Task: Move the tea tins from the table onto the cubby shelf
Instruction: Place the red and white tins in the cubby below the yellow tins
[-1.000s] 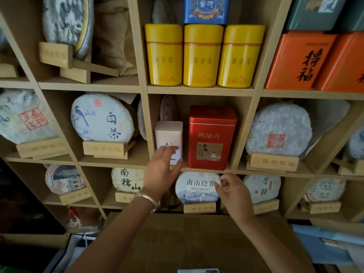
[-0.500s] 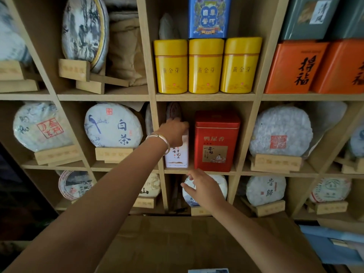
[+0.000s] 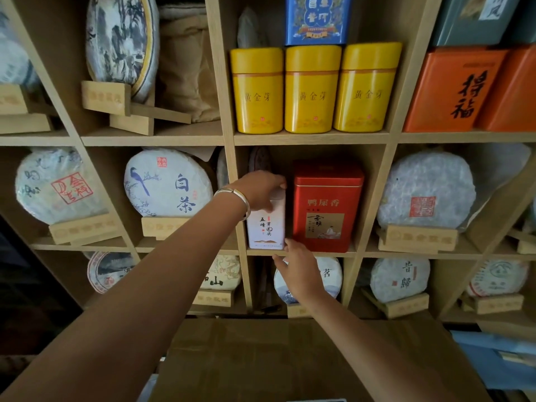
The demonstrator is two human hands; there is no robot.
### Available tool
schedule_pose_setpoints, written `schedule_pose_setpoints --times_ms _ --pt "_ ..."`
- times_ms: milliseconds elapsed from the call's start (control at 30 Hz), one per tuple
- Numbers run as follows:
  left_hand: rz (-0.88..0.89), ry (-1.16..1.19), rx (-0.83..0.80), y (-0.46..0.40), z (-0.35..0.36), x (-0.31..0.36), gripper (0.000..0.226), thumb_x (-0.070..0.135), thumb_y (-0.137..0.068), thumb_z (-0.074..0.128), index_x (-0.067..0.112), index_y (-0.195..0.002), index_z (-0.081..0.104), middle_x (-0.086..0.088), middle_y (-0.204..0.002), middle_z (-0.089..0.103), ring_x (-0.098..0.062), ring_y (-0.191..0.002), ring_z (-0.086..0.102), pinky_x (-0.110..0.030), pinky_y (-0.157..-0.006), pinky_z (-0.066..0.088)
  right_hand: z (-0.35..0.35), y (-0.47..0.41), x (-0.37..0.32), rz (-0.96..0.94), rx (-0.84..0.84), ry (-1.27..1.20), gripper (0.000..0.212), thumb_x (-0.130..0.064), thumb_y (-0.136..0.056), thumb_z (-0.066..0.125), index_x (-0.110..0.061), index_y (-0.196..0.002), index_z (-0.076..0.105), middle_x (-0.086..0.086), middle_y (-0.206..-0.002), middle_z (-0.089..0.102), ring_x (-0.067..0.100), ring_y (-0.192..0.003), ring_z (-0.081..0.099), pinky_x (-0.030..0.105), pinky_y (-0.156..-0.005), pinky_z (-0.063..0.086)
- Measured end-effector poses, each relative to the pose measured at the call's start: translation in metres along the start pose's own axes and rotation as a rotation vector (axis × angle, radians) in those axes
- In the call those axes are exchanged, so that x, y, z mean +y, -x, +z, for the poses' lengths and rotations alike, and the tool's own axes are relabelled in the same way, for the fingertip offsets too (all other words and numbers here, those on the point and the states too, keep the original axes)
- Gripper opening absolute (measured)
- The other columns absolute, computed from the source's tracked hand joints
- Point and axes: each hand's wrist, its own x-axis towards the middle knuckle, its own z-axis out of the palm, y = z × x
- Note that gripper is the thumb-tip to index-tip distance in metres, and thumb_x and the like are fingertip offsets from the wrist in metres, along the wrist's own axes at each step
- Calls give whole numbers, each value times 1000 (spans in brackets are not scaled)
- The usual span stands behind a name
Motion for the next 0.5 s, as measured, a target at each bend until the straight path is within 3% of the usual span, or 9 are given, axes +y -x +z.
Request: schedule_pose_setpoints --times_ms 200,500 --pt "25 6 14 0 0 -2 62 13 -77 76 16 -133 51 -7 -132 58 -27 -122 51 -33 -93 39 4 -10 1 38 13 40 11 -16 -92 58 -6 -96 60 7 -95 63 21 -89 61 27 -72 47" --pt "25 -25 52 -1 2 -3 62 17 -76 77 18 -133 53 -5 -129 60 -26 -119 54 -33 -90 41 3 -16 1 42 -15 115 10 -10 -92 54 -4 -98 59 10 -100 63 21 -90 61 27 -74 49"
